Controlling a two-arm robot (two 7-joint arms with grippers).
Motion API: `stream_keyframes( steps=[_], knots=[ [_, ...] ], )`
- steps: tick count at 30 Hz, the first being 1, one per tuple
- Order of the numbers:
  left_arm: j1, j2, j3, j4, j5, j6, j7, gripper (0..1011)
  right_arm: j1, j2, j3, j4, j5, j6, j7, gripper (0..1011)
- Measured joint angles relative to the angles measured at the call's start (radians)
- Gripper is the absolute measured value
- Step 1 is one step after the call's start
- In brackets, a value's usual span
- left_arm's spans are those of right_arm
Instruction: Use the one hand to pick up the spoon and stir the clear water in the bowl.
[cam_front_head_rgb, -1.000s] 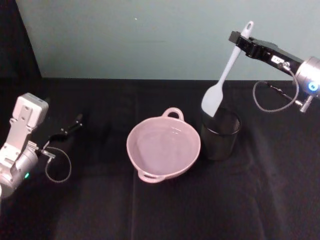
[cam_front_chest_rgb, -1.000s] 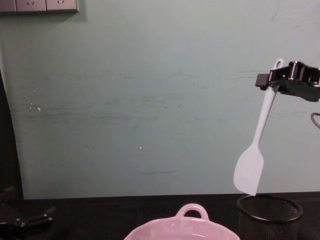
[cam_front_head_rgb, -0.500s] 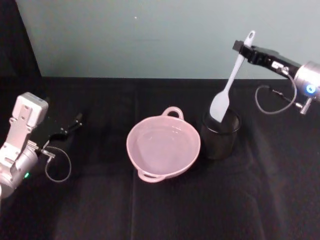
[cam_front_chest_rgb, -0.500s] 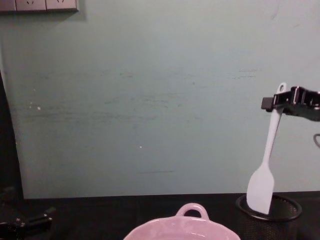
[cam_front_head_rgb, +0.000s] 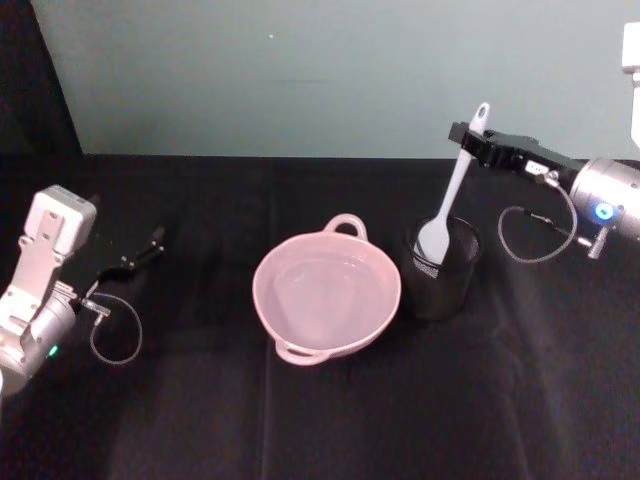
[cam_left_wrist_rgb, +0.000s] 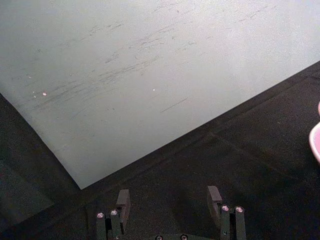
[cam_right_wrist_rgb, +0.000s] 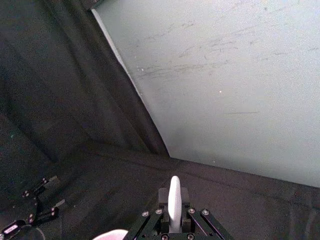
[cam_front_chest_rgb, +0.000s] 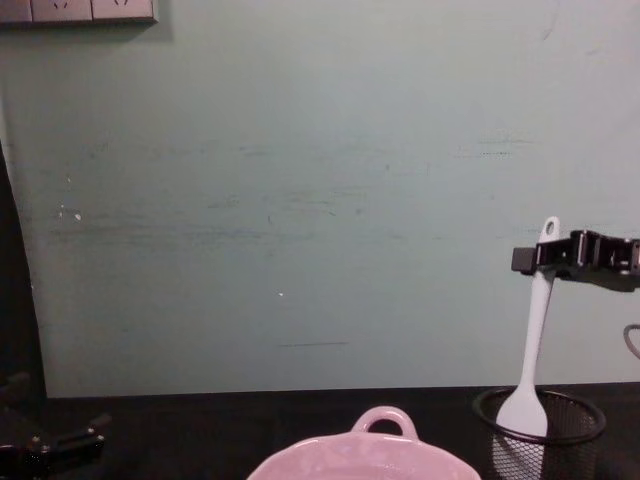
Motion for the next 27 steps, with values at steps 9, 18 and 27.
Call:
stream_keyframes(
  steps=[9,18,27],
  knots=[
    [0.000,0.000,0.000,0.000,0.000,0.000,0.000,1011,-0.012,0.013,-0.022,0.008,0.029,-0.003,0.010,121],
    [0.000,0.000,0.000,0.000,0.000,0.000,0.000,1011,-0.035,0.033,-0.034,-0.017,0.047,-0.019,0.009,121],
    [0.000,0.000,0.000,0.000,0.000,0.000,0.000,1011,-0.044,0.049,-0.051,-0.022,0.059,-0.040,0.008,121]
  ],
)
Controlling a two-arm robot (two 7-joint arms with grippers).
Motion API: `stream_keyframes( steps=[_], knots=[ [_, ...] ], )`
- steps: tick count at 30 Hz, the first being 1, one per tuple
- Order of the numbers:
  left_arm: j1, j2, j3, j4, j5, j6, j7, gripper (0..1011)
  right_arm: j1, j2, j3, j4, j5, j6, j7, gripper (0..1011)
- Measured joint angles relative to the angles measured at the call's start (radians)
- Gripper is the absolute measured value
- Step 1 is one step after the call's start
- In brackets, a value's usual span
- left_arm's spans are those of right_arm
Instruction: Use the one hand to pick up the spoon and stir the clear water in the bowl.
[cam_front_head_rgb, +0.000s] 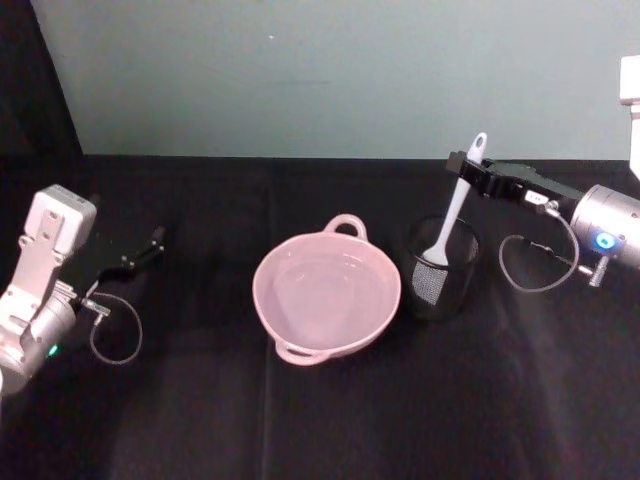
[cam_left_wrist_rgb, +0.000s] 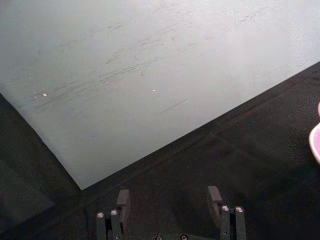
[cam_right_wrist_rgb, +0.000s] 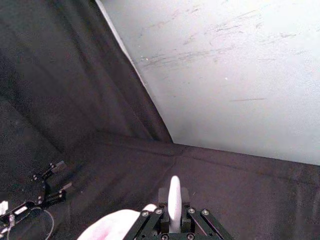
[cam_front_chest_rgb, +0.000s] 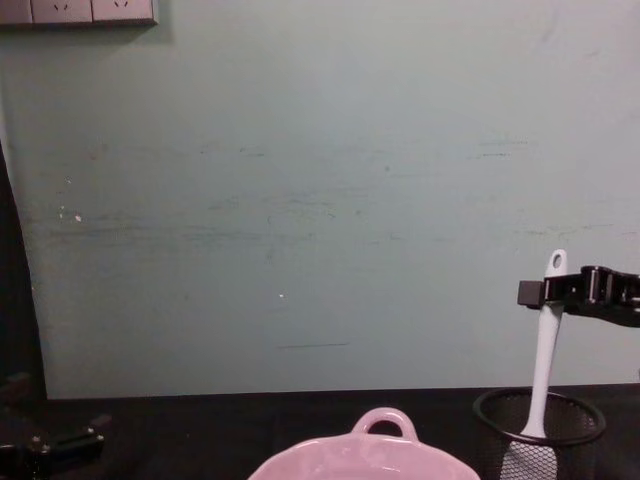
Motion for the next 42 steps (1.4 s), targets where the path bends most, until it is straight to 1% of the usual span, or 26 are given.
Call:
stream_keyframes(
  steps=[15,18,29,32,33,34,37,39,41,42],
  knots=[
    [0.000,0.000,0.000,0.000,0.000,0.000,0.000,1011,0.006,0.000,-0.015,0.024,0.010,-0.012,0.001,121],
    [0.000,0.000,0.000,0.000,0.000,0.000,0.000,1011,0.006,-0.002,-0.017,0.028,0.016,-0.012,0.004,121],
    [0.000,0.000,0.000,0.000,0.000,0.000,0.000,1011,0.007,-0.002,-0.017,0.028,0.015,-0.011,0.005,133],
    [0.000,0.000,0.000,0.000,0.000,0.000,0.000,1011,0.007,-0.002,-0.017,0.027,0.015,-0.011,0.004,203],
    [0.000,0.000,0.000,0.000,0.000,0.000,0.000,1011,0.007,-0.002,-0.016,0.027,0.015,-0.011,0.004,251],
    [0.000,0.000,0.000,0.000,0.000,0.000,0.000,1011,0.007,-0.002,-0.016,0.027,0.014,-0.010,0.004,251],
    [0.000,0.000,0.000,0.000,0.000,0.000,0.000,1011,0.007,-0.002,-0.016,0.027,0.014,-0.010,0.004,371],
    [0.000,0.000,0.000,0.000,0.000,0.000,0.000,1011,0.007,-0.002,-0.016,0.027,0.014,-0.010,0.004,409],
    [0.000,0.000,0.000,0.000,0.000,0.000,0.000,1011,0.007,-0.002,-0.016,0.026,0.013,-0.010,0.004,470],
    [0.000,0.000,0.000,0.000,0.000,0.000,0.000,1011,0.007,-0.002,-0.016,0.026,0.013,-0.010,0.004,530]
  ],
)
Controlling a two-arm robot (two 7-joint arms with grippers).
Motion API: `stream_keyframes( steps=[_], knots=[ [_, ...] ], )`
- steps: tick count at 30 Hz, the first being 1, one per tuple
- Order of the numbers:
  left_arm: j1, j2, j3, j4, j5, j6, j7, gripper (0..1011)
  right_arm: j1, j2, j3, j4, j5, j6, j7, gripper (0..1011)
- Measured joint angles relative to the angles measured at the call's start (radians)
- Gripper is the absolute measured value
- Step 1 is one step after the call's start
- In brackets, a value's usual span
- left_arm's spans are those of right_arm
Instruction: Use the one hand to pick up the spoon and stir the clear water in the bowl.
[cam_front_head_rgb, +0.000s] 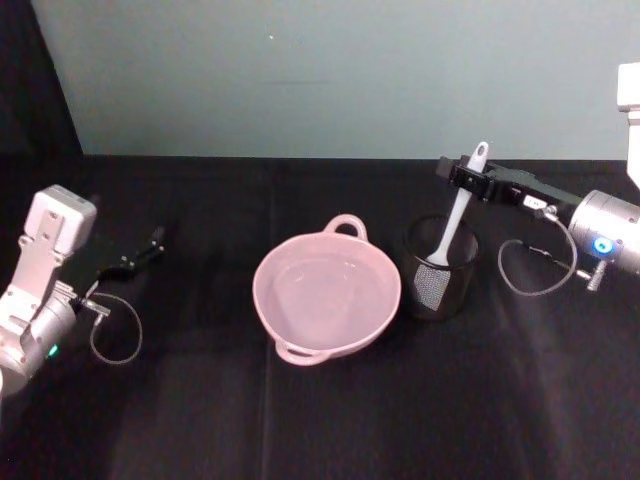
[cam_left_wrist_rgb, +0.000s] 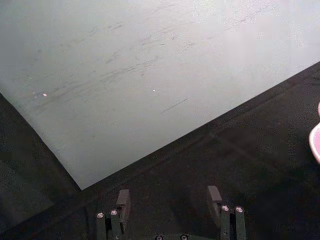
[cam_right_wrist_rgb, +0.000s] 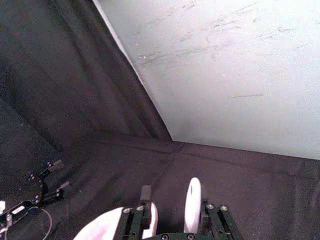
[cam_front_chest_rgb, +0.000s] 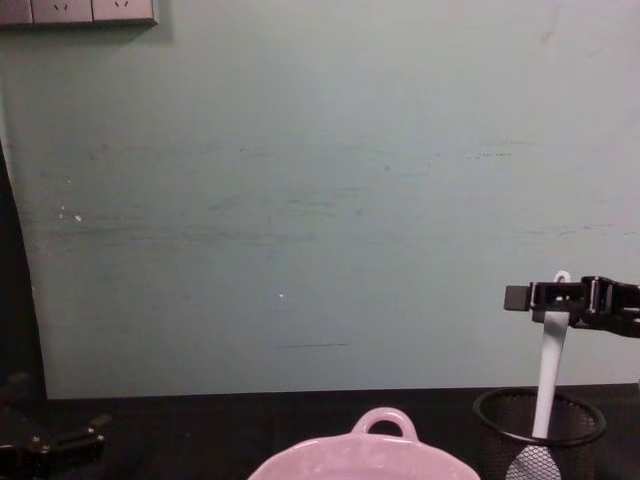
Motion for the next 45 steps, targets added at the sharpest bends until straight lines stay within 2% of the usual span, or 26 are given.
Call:
stream_keyframes(
  steps=[3,4,5,8,10,11,17,27,40,45],
  knots=[
    [0.000,0.000,0.000,0.000,0.000,0.000,0.000,1011,0.000,0.000,0.000,0.000,0.000,0.000,0.000,612],
    [0.000,0.000,0.000,0.000,0.000,0.000,0.000,1011,0.000,0.000,0.000,0.000,-0.001,0.000,0.000,672],
    [0.000,0.000,0.000,0.000,0.000,0.000,0.000,1011,0.000,0.000,0.000,0.000,-0.001,0.000,0.000,672],
    [0.000,0.000,0.000,0.000,0.000,0.000,0.000,1011,0.000,0.000,0.001,0.000,-0.001,0.000,0.000,788],
    [0.000,0.000,0.000,0.000,0.000,0.000,0.000,1011,0.000,0.000,0.001,0.000,-0.002,0.000,0.000,821],
    [0.000,0.000,0.000,0.000,0.000,0.000,0.000,1011,0.000,0.000,0.001,0.000,-0.002,0.000,0.000,874],
    [0.000,0.000,0.000,0.000,0.000,0.000,0.000,1011,0.000,0.000,0.001,0.000,-0.002,0.000,0.000,1002],
    [0.000,0.000,0.000,0.000,0.000,0.000,0.000,1011,-0.002,0.002,-0.001,-0.001,-0.004,-0.003,0.000,1002],
    [0.000,0.000,0.000,0.000,0.000,0.000,0.000,1011,-0.071,0.059,0.016,-0.084,-0.042,-0.051,-0.031,1002],
    [0.000,0.000,0.000,0.000,0.000,0.000,0.000,1011,-0.073,0.056,0.017,-0.075,-0.059,-0.067,-0.019,1002]
  ],
)
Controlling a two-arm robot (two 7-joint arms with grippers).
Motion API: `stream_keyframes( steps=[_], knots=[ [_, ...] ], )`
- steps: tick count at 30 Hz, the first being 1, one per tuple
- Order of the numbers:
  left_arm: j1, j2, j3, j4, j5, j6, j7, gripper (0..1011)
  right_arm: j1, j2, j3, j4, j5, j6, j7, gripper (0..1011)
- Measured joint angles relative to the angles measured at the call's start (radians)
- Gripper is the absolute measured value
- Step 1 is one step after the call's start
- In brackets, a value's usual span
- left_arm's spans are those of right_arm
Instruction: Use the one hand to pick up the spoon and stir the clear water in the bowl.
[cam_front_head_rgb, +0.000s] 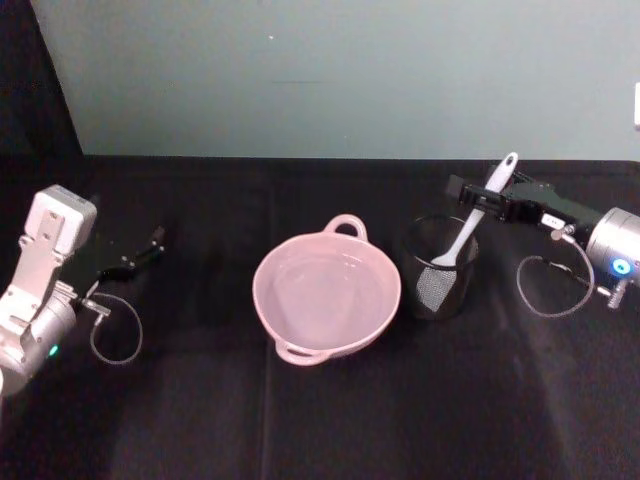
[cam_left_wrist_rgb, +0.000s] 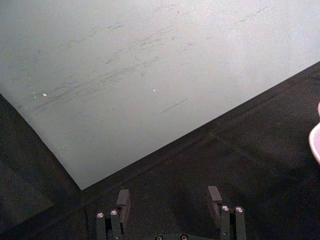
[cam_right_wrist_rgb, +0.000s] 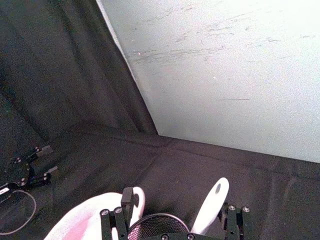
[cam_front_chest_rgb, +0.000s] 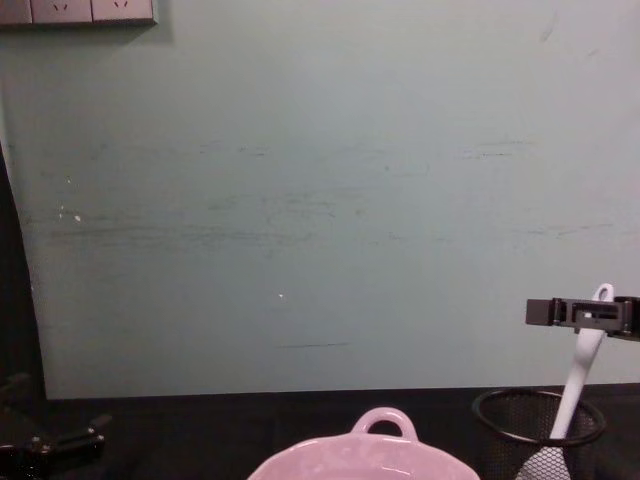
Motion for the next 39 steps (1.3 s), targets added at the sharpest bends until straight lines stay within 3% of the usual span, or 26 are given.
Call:
stream_keyframes(
  steps=[18,30,39],
  knots=[
    [0.000,0.000,0.000,0.000,0.000,0.000,0.000,1011,0.123,-0.095,-0.040,0.139,-0.074,-0.009,0.055,1002],
    [0.000,0.000,0.000,0.000,0.000,0.000,0.000,1011,0.125,-0.097,-0.054,0.159,-0.146,-0.004,0.048,1002],
    [0.000,0.000,0.000,0.000,0.000,0.000,0.000,1011,0.090,-0.077,-0.030,0.130,-0.177,-0.020,0.034,1002]
  ],
)
